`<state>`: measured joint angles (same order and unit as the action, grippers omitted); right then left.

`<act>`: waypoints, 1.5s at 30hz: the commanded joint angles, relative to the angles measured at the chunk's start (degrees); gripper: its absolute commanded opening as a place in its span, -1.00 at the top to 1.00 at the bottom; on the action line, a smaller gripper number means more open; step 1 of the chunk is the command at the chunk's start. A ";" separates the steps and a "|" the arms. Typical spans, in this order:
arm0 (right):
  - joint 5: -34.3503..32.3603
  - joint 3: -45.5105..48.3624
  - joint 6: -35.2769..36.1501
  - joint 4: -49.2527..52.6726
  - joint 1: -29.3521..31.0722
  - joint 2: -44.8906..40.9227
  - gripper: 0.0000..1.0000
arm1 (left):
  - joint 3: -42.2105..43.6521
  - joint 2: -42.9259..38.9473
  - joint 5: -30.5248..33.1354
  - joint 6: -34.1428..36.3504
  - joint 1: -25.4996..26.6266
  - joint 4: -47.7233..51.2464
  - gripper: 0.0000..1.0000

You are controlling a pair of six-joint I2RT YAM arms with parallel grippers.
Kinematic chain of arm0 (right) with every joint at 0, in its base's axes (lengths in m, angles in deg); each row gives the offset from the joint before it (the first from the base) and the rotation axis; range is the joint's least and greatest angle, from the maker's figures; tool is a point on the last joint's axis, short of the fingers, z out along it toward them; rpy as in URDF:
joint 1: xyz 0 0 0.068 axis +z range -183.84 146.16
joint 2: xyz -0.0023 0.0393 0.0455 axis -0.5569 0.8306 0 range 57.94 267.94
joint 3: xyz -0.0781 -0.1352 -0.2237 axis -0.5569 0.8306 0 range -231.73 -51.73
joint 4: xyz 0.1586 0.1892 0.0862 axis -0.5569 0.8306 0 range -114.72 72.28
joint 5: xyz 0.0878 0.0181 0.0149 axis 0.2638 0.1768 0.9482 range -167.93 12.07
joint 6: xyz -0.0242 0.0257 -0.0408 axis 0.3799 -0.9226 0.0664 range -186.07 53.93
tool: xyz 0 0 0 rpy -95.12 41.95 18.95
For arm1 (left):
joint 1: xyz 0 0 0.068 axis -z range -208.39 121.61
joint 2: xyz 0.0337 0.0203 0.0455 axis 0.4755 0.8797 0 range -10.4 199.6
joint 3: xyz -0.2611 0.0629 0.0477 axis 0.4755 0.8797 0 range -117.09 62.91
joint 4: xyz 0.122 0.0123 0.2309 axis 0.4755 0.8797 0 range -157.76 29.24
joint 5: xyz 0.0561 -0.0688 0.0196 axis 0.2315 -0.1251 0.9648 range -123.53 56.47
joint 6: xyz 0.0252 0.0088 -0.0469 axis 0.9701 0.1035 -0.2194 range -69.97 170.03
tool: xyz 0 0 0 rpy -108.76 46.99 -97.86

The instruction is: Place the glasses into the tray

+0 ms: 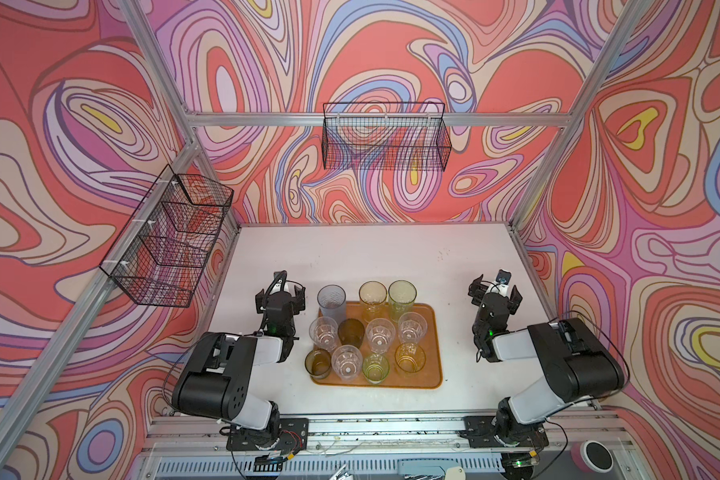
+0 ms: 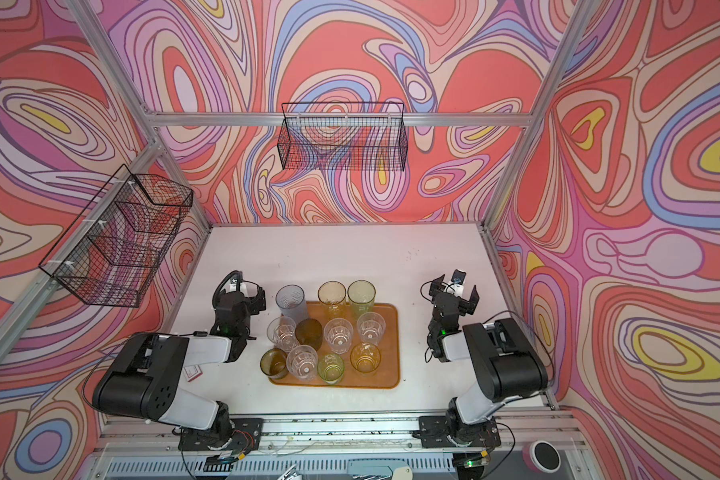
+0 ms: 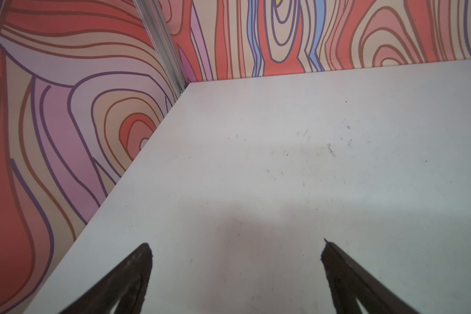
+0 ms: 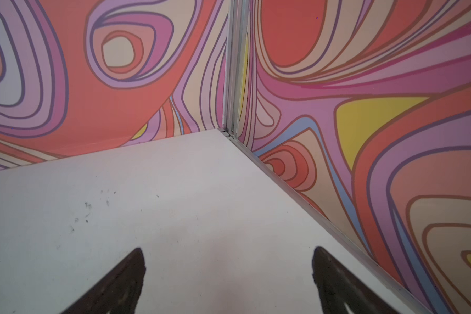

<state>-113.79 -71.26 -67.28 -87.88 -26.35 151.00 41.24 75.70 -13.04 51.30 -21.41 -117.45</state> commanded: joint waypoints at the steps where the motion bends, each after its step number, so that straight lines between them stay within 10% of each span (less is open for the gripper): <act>1: 4.30 -1.69 -1.70 0.17 -0.46 0.90 -0.97 | -1.22 0.10 -5.15 -0.51 -1.39 2.00 -1.00; 15: 19.49 -3.71 -0.63 2.52 -3.49 5.00 -0.97 | 0.80 2.06 -8.71 -1.51 -3.05 -2.40 -1.00; 45: 22.05 -6.66 -2.13 6.70 -5.77 5.73 -0.97 | 0.60 2.77 -9.08 -1.55 -3.12 -2.95 -1.00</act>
<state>-92.02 -77.45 -68.79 -81.32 -31.90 156.33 41.70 77.98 -21.58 49.80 -24.27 -118.98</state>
